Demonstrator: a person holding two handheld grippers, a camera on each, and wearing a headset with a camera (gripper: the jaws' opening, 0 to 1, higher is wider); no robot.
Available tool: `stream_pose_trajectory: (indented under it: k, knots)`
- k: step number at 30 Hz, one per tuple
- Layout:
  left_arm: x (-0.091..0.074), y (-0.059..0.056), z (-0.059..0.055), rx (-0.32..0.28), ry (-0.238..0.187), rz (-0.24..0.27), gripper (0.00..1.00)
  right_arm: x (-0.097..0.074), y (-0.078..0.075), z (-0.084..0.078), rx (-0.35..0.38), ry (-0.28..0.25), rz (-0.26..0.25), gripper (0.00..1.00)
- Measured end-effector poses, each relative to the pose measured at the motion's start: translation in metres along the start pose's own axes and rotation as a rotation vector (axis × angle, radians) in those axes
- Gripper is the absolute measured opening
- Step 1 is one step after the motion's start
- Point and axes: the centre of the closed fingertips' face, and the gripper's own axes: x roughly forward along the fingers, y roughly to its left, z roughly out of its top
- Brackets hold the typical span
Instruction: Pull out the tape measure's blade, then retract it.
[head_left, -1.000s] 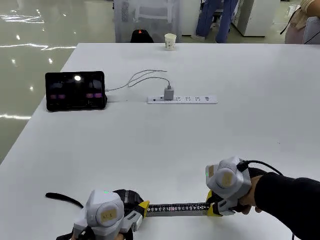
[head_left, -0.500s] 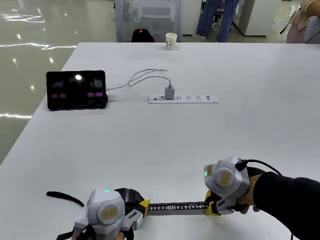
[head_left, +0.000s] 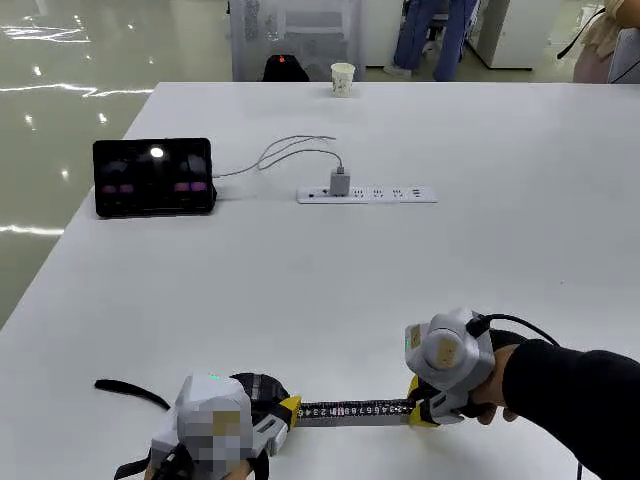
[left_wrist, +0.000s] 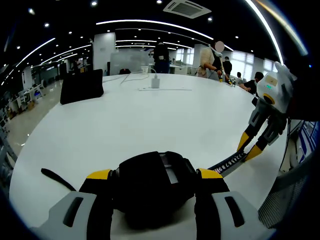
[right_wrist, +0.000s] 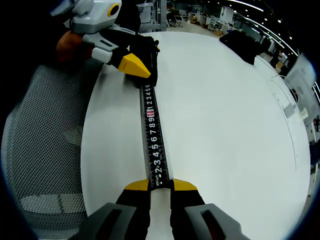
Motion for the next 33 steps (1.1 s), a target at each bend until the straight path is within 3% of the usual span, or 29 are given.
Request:
stream_pose_trajectory:
  k: [15, 33]
  knots:
    - [-0.001, 0.001, 0.000, -0.002, 0.001, -0.006, 0.61, 0.003, 0.000, 0.007, -0.032, -0.044, 0.006, 0.11]
    - [-0.001, 0.002, 0.000, -0.001, 0.001, -0.007, 0.61, 0.006, 0.002, 0.016, -0.031, -0.057, 0.005, 0.11]
